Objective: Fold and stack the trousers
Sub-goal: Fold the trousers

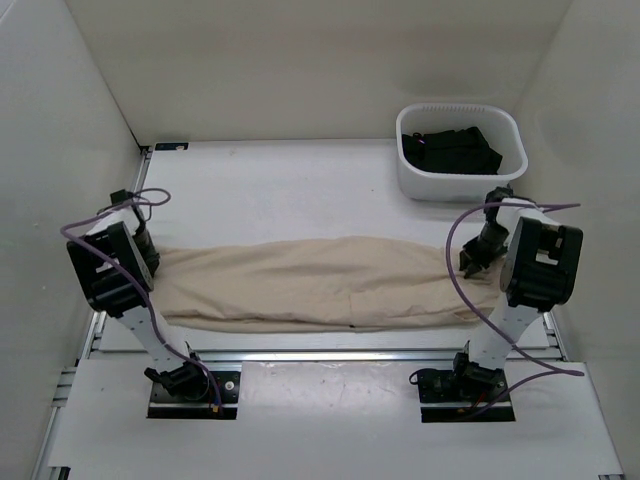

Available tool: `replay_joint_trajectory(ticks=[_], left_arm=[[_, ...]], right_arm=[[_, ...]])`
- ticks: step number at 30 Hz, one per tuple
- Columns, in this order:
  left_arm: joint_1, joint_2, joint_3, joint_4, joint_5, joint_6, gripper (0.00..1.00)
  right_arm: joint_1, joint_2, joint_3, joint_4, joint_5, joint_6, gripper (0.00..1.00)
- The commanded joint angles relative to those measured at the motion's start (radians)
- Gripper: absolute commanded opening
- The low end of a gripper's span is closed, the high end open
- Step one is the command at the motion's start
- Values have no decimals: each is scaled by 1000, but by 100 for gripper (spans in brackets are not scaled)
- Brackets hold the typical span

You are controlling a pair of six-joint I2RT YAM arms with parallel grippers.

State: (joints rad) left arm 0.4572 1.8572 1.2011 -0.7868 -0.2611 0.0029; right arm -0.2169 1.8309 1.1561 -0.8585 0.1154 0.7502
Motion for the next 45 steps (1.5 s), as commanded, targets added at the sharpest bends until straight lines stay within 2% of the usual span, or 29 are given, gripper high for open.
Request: replay_joint_trajectory(ticks=[1, 4, 6, 7, 9, 11, 12, 15, 19, 23, 24, 28, 30, 32, 33, 35, 36, 38, 41, 43, 45], left_arm=[[-64, 43, 115, 93, 5, -3, 41], [-109, 59, 127, 58, -4, -3, 41], [-123, 59, 103, 41, -4, -3, 42], [-132, 47, 71, 41, -4, -3, 42], [-132, 36, 45, 41, -4, -3, 44], [-132, 27, 12, 32, -4, -3, 44], [-132, 17, 12, 32, -4, -3, 44], [-132, 8, -2, 32, 5, -3, 45], [-132, 8, 8, 9, 14, -3, 45], [-132, 8, 17, -12, 14, -3, 45], [-141, 8, 17, -12, 4, -3, 45], [-141, 8, 26, -37, -6, -3, 46], [-141, 8, 35, -46, -15, -3, 46], [-141, -1, 26, -46, -27, -3, 46], [-141, -1, 26, -46, -36, -3, 46], [-141, -1, 12, -46, -36, -3, 46], [-141, -1, 3, -46, -36, -3, 46], [-141, -1, -6, -46, -36, -3, 47], [-141, -10, -6, -46, -36, -3, 47], [-150, -10, 5, -46, -36, -3, 47], [-150, -19, 15, -46, -36, -3, 47]], right_arm=[[-24, 89, 141, 141, 121, -31, 28], [-24, 116, 270, 92, 81, -115, 32], [-24, 99, 306, 49, 47, -194, 60], [-24, 79, 306, 29, 27, -216, 68], [-24, -15, 275, -32, 36, -230, 83], [-33, -97, 196, -83, 82, -215, 88], [-42, -173, 167, -92, 102, -203, 95], [-81, -274, 65, -105, 125, -178, 99], [-179, -295, -28, -79, 112, -146, 99], [-242, -237, -108, 117, 15, -111, 99], [-255, -199, -108, 213, -9, -111, 99], [-256, -75, -64, 312, -62, -101, 99], [-256, -19, -49, 303, -62, -101, 95], [-256, 23, -35, 293, -82, -92, 80], [-256, 24, -35, 292, -94, -92, 61], [-246, 24, -65, 292, -105, -92, 44], [-246, 24, -75, 305, -105, -101, 24], [-246, 15, -88, 305, -94, -110, 0], [-246, -45, -88, 290, -65, -129, 0], [-216, -128, -72, 262, 42, -140, 0], [-135, -191, -23, 187, 162, -175, 0]])
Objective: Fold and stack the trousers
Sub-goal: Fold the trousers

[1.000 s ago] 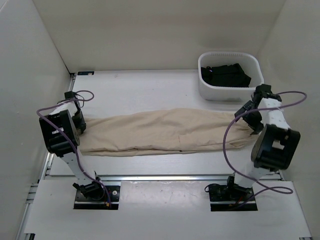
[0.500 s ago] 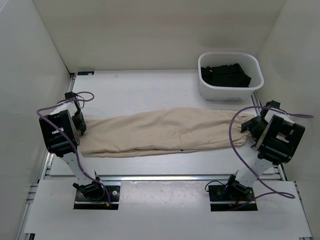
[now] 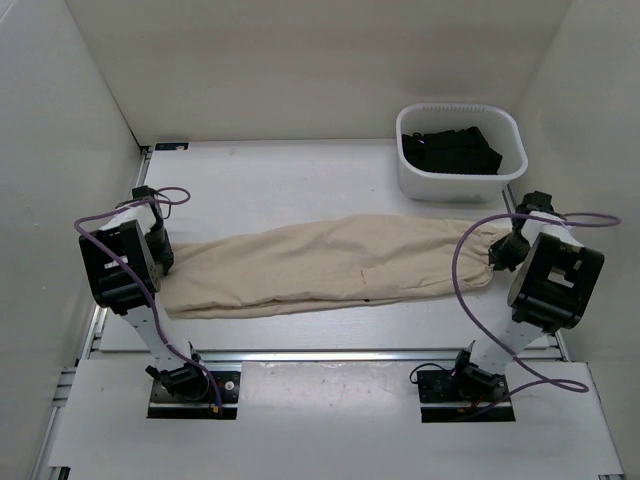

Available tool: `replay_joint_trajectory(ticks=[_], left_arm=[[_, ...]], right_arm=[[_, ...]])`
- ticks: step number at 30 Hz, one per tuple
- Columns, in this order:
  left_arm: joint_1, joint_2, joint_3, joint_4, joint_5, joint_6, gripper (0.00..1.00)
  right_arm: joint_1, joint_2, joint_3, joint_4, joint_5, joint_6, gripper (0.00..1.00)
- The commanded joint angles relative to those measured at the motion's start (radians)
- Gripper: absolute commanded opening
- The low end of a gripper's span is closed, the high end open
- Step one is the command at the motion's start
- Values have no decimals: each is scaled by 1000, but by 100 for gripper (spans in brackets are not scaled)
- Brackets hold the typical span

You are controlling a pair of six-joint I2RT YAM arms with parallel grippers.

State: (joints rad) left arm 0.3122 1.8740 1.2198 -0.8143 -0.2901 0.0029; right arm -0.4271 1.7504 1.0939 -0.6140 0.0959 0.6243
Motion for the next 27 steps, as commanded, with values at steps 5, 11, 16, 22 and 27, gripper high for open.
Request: replay_joint_trajectory(ticks=[5, 11, 16, 22, 27], left_arm=[[-5, -36, 6, -19, -7, -3, 47], [-5, 22, 64, -19, 3, -3, 47], [-34, 42, 109, -19, 3, -3, 47], [-87, 51, 127, -19, -9, -3, 47], [-96, 60, 138, -19, -9, -3, 47]], right_arm=[[402, -245, 254, -184, 523, -161, 0], [1061, -183, 417, -285, 754, -136, 0], [1439, 49, 677, -222, 754, -233, 0], [1574, 340, 921, -240, 661, -179, 0], [1616, 466, 1072, -234, 553, -241, 0]])
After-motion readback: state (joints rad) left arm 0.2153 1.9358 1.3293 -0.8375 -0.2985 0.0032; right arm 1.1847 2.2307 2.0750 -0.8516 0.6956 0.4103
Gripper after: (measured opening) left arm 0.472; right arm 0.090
